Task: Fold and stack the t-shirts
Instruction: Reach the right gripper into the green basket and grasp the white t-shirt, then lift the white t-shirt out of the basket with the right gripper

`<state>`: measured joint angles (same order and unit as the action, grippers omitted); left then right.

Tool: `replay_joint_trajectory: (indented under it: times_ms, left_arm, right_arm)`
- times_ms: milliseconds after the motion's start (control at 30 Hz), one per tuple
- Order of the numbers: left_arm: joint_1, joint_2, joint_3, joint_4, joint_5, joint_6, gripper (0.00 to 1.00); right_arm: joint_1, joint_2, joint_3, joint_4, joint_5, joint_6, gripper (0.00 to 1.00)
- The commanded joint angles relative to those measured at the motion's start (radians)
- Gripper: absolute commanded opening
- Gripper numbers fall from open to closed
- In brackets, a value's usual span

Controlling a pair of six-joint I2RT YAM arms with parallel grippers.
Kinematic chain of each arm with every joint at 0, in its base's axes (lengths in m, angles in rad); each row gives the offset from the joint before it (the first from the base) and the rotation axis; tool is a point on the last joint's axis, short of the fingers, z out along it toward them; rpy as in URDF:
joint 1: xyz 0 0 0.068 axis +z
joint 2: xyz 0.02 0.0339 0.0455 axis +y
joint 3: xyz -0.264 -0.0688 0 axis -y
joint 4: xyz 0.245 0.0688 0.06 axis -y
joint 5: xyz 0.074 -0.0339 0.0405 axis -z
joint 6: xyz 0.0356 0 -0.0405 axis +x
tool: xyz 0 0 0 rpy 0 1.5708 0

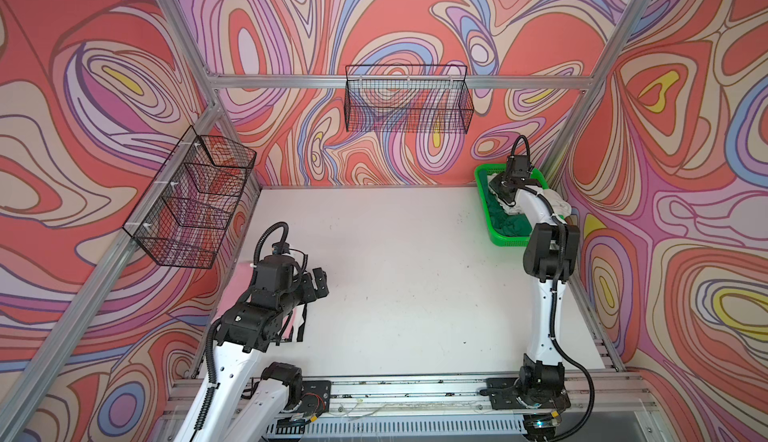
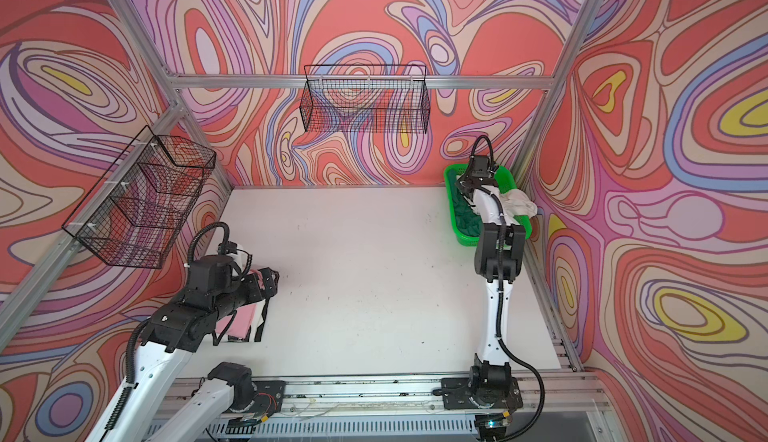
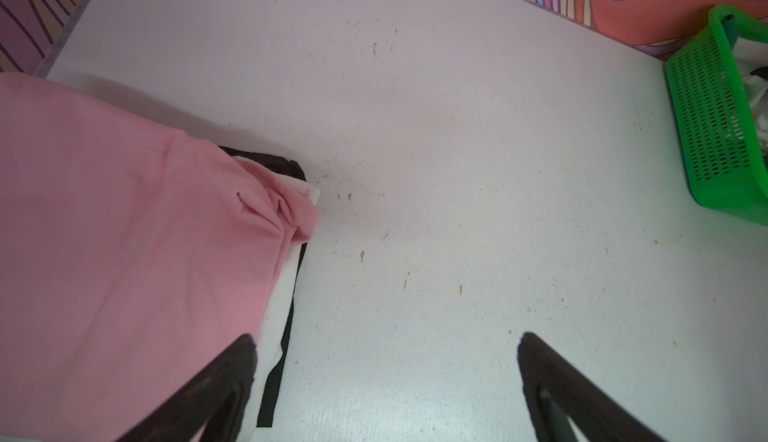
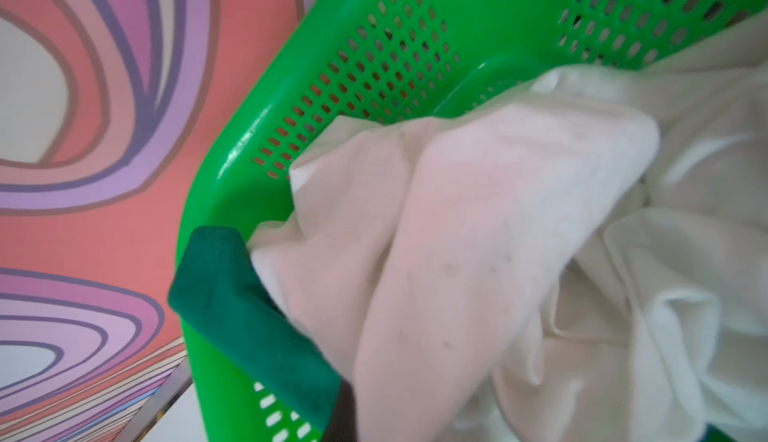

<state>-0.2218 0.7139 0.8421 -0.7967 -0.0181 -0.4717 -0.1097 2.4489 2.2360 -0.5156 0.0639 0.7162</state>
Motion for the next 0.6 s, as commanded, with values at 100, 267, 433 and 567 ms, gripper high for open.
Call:
replay_joint_trajectory:
  times_ms: [100,267,433,567]
  left_arm:
    - [-0.004,-0.016,-0.009,-0.003,0.012,0.012,1.00]
    - [-0.004,-0.025,-0.012,0.001,0.024,0.012,1.00]
    - [-0.004,-0.043,-0.014,0.000,0.029,0.010,1.00]
    - [-0.004,-0.060,-0.018,0.004,0.024,0.011,1.00]
  right_arm:
    - [-0.002,-0.231,-0.136,0.078,0.005,0.033,0.00]
    - [-0.030,-0.387,-0.327,0.151,-0.050,0.145,0.00]
    - [-0.016,-0.518,-0.644,0.360,-0.069,0.215,0.00]
    - [-0.009,-0.635,-0.844,0.517,-0.039,0.245,0.00]
